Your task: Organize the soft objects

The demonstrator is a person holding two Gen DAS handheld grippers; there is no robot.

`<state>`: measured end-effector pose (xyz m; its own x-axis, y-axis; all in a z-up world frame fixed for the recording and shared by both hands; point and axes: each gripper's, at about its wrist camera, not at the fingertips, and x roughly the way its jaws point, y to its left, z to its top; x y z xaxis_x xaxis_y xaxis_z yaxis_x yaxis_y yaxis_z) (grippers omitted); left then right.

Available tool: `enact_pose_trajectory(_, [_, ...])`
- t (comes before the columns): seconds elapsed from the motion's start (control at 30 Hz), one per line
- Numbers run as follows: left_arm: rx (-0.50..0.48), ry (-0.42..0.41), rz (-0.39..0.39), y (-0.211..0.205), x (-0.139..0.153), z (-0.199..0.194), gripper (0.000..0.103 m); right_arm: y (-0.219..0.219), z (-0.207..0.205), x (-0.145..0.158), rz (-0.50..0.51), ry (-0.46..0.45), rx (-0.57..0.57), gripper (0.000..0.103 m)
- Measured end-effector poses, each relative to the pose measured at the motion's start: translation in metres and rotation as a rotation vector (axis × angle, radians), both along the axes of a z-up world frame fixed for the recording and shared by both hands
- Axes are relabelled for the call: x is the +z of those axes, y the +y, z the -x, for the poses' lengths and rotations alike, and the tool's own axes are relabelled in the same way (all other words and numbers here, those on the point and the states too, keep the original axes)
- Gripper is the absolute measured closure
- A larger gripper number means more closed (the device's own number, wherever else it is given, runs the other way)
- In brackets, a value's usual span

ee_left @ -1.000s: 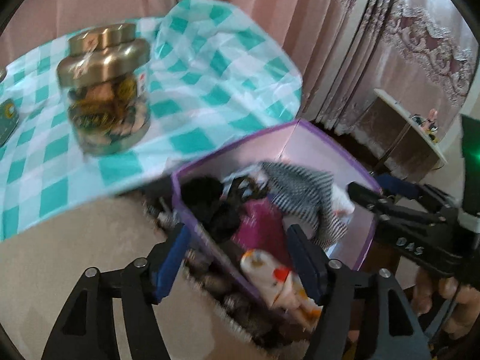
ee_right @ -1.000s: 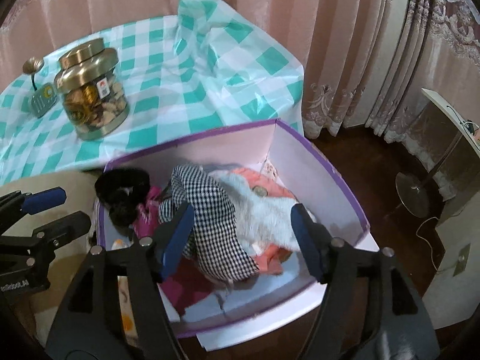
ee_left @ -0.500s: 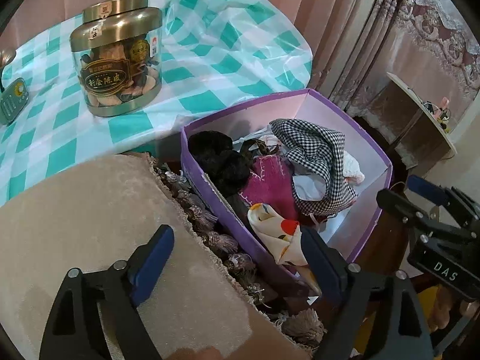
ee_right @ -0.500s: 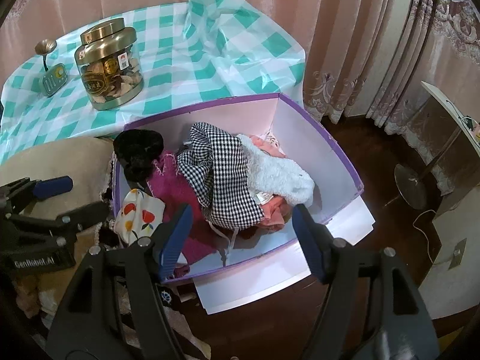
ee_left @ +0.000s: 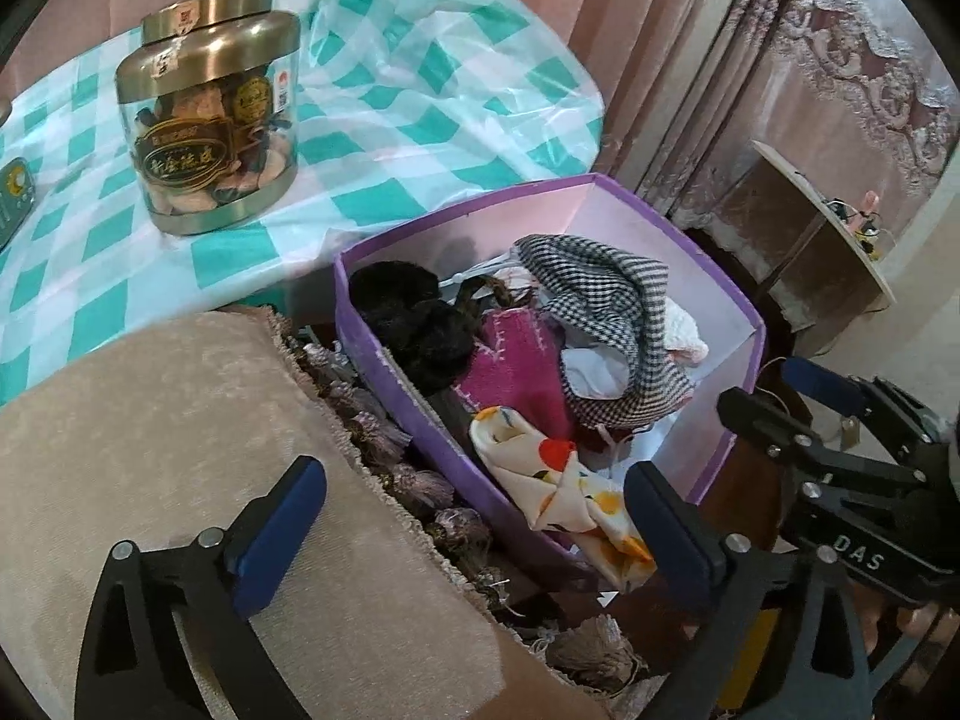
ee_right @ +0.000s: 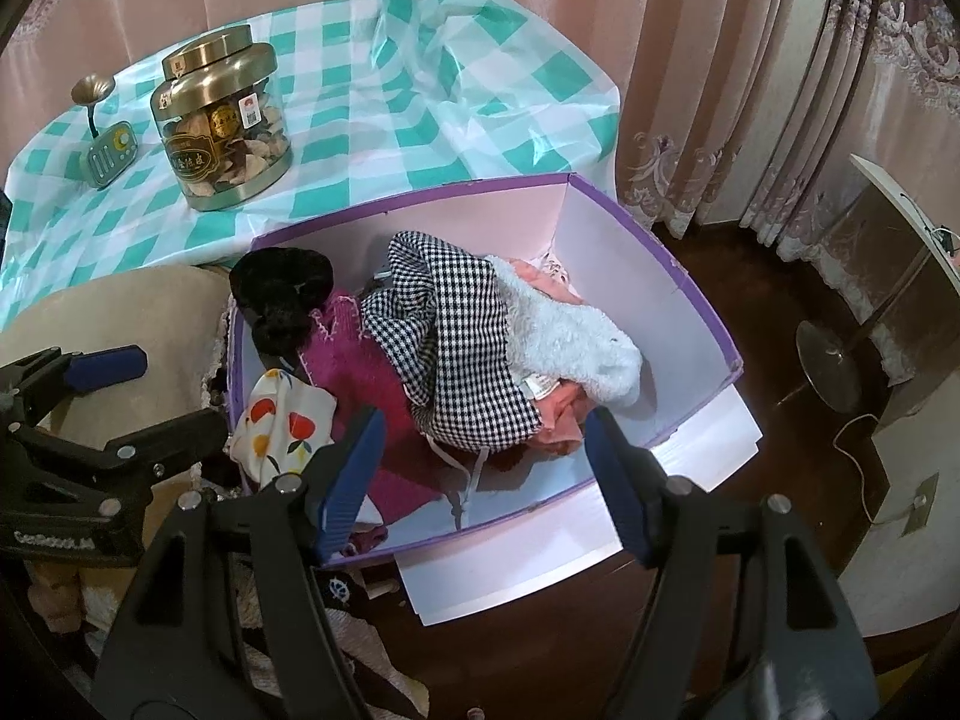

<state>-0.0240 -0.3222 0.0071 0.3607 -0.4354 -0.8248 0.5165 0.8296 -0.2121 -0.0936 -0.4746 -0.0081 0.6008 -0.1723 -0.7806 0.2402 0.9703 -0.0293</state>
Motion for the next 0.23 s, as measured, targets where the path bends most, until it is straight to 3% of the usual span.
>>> enact_pose_trajectory(0.23, [-0.075, 0.000, 0.058, -0.0038, 0.0049, 0.0032, 0.000, 0.0036, -0.0008, -0.0028, -0.006, 0.007, -0.001, 0.031])
